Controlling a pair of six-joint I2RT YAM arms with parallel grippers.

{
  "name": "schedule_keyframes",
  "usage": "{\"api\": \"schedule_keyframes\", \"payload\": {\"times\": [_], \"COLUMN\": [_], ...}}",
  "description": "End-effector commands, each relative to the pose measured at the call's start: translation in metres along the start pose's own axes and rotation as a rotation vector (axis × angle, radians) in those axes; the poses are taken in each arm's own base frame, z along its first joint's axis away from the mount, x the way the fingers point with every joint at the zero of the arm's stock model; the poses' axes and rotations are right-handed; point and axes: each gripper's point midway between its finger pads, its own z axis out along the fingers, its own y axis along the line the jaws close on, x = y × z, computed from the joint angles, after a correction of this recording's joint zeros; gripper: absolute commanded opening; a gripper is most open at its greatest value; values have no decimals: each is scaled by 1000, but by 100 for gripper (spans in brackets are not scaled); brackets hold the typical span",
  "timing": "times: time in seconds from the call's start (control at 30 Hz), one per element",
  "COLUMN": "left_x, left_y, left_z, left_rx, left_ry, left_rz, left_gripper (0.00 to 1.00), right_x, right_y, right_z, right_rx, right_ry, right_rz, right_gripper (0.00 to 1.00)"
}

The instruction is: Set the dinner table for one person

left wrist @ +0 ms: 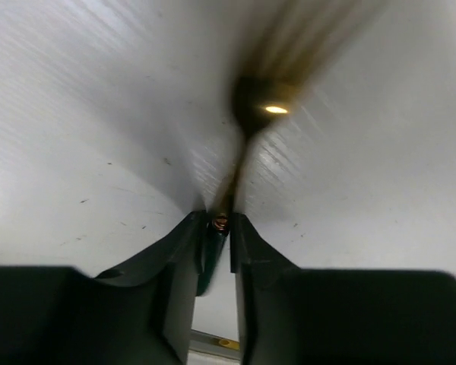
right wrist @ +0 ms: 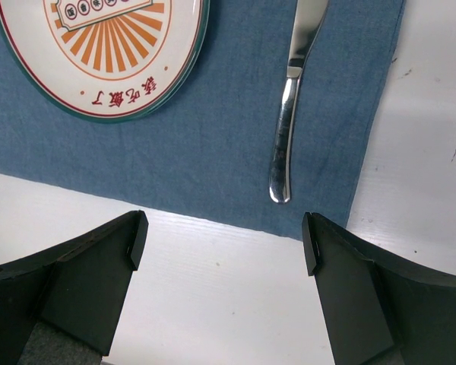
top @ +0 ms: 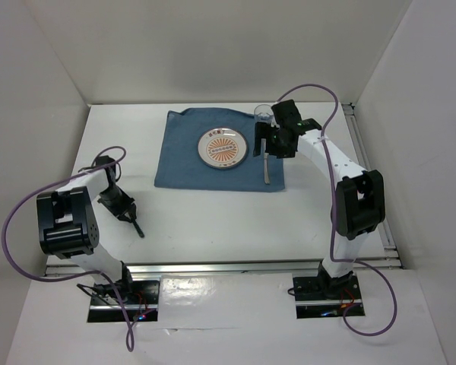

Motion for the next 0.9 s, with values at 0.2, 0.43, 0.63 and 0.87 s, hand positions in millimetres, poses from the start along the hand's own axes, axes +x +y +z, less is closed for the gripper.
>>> {"api": "schedule_keyframes", "payload": {"times": [0.2,0.43,0.63,0.87], "left_x": [0,-49,-63,-84], "left_y": [-17,-67,-151,-215], "left_z": [3,-75,-112,-114], "left_rx": [98,155,206,167], "left_ry": [12,-291,-389,-427], "left_rz": [48,257,554,637], "left_gripper": [0,0,0,0], "right_x": [-24,-22,-9,-10], "right_y": [12,10,1,1], "right_z": [-27,-31,-34,-44], "right_rx": [-22,-15,21,24], "right_ry": [-87,-93,-63,-78], "right_rz": [-7,3,14,32], "right_gripper": [95,95,95,95]}}
